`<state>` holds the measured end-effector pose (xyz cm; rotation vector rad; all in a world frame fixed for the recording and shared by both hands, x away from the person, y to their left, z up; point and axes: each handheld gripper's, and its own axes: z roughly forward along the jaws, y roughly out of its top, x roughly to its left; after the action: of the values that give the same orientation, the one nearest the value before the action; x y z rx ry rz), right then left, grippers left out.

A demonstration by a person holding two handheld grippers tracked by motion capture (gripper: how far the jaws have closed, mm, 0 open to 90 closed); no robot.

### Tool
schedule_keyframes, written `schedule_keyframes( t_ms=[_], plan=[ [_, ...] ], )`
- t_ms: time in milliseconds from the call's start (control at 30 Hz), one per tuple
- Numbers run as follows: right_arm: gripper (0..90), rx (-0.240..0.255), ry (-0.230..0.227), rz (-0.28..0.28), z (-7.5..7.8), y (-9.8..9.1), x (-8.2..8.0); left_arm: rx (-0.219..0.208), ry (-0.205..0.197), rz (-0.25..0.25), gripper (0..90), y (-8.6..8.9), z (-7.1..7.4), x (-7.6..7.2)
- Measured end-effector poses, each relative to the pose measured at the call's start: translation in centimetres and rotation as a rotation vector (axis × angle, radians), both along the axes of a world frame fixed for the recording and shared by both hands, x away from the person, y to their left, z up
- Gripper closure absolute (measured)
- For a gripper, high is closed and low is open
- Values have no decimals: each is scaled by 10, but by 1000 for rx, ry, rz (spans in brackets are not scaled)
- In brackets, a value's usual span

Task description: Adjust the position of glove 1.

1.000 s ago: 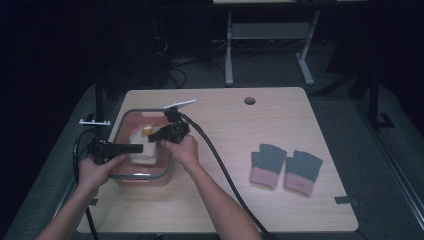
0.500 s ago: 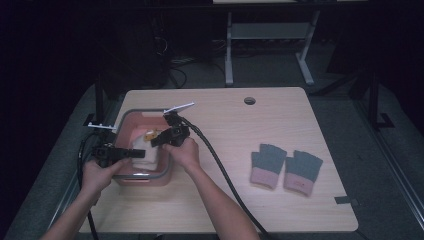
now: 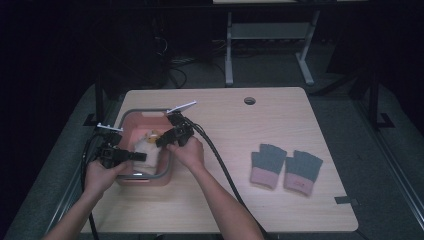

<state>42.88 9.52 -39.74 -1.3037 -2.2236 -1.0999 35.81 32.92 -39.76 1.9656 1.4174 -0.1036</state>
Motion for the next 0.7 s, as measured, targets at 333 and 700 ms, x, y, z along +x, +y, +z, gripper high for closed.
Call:
schedule_keyframes(
  t_ms=[333, 700],
  plan=[
    [681, 15, -45, -12, 11, -11, -1, 43, 29, -1, 606, 2, -1, 1],
    [679, 64, -64, 1, 21, -21, -8, 50, -38, 33, 594, 5, 21, 2]
  ],
)
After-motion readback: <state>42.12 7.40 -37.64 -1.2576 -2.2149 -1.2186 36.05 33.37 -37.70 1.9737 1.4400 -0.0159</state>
